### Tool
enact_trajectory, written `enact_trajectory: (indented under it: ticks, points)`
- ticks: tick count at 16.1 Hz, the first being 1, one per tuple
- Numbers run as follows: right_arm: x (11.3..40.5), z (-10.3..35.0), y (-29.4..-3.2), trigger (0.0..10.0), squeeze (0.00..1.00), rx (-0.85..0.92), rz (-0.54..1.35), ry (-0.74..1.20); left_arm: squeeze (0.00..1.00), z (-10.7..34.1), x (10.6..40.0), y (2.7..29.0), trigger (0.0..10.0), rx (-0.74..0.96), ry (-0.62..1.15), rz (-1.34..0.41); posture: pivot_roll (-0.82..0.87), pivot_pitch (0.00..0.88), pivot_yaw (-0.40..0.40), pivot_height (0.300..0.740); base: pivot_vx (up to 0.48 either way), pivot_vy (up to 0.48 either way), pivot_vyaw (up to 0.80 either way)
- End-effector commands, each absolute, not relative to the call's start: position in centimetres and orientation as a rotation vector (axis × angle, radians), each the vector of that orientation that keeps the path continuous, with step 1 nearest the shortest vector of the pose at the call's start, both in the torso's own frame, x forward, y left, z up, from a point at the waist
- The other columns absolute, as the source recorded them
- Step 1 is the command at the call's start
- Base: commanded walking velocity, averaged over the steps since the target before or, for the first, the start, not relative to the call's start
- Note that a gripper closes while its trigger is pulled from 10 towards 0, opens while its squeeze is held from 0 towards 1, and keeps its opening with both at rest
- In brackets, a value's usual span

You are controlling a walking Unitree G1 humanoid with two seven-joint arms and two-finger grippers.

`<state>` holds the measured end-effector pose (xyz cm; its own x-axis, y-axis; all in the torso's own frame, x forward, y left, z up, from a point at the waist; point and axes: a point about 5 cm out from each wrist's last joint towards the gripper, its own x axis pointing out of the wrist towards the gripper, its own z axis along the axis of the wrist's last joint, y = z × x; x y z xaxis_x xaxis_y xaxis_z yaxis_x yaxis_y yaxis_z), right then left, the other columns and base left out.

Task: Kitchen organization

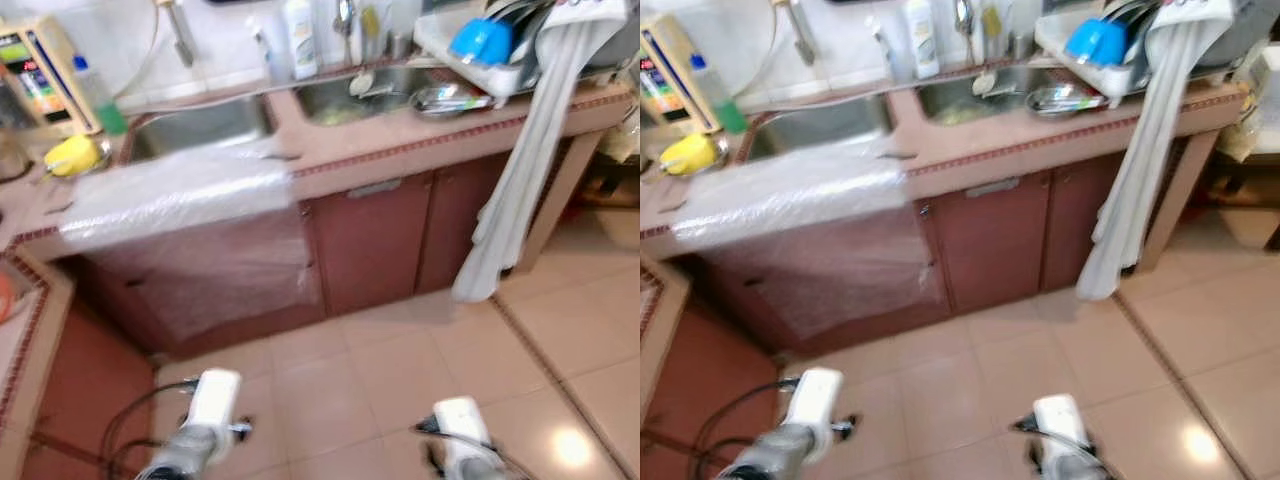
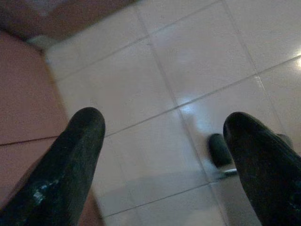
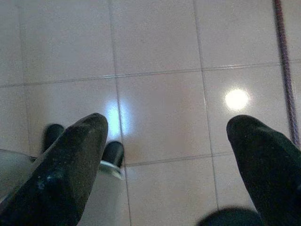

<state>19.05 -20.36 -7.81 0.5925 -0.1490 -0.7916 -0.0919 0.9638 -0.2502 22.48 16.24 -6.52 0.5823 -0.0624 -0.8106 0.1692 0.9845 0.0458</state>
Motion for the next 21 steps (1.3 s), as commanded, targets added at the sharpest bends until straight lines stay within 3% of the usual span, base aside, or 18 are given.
enact_trajectory:
  ticks: [1,13,21]
  points:
    - [19.3,-7.8,-19.8,10.0,0.0,-0.281,-0.015,0.933,0.0,-6.5,22.4,16.9,10.0,0.128,0.942,-0.112,-0.04,0.0,0.093,0.74,0.0,0.0,0.0]
    - [18.3,-8.4,-18.7,10.0,0.0,-0.333,0.087,0.963,0.0,-7.2,21.1,17.9,10.0,0.123,0.955,-0.082,0.02,0.0,0.055,0.74,0.0,0.0,0.0]
    - [19.1,-7.9,-19.6,10.0,0.0,-0.371,0.104,0.937,0.0,-7.6,20.6,13.8,10.0,0.088,0.969,-0.191,-0.08,0.0,0.039,0.74,0.0,0.0,0.0]
